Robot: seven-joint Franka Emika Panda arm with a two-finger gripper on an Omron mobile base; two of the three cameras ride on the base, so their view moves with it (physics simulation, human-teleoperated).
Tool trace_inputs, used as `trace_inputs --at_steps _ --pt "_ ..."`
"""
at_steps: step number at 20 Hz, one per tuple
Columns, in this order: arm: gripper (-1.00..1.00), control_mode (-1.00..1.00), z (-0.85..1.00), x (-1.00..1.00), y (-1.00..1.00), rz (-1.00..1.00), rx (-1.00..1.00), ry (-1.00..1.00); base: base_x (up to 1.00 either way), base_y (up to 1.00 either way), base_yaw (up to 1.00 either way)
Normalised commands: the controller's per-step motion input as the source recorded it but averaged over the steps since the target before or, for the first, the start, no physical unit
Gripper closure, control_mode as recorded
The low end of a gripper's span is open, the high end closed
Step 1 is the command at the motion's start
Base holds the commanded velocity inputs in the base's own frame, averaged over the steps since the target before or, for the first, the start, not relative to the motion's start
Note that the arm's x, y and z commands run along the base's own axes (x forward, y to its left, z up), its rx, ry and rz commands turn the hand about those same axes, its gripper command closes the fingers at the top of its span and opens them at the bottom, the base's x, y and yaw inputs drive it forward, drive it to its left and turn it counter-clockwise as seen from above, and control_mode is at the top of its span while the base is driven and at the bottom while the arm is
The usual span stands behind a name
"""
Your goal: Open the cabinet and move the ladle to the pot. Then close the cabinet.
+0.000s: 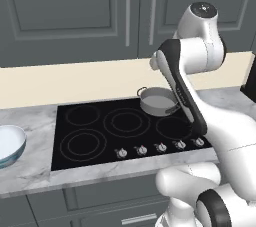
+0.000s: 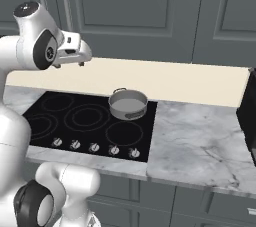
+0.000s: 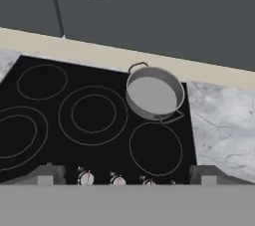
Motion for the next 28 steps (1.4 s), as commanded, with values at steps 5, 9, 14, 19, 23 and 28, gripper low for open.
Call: trace_inputs --at_steps 5,9,14,19,23,28 --pt "-1.0 -1.0 0.27 -0.02 0.08 -0.11 0.0 -0.21 0.0 0.0 0.0" --pt "-1.0 -1.0 0.1 0.0 0.09 -0.15 0.0 -0.24 0.0 0.0 0.0" --pt "-1.0 -1.0 0.18 0.0 0.13 -0.11 0.0 -0.14 0.0 0.0 0.0" --pt "-1.0 -1.0 0.3 0.0 0.1 -0.03 0.02 -0.03 0.0 0.0 0.0" --pt "-1.0 -1.0 0.3 0.01 0.08 -0.01 0.0 -0.05 0.0 0.0 0.0" --pt "-1.0 -1.0 0.16 0.13 0.04 0.0 0.0 -0.08 0.0 0.0 0.0"
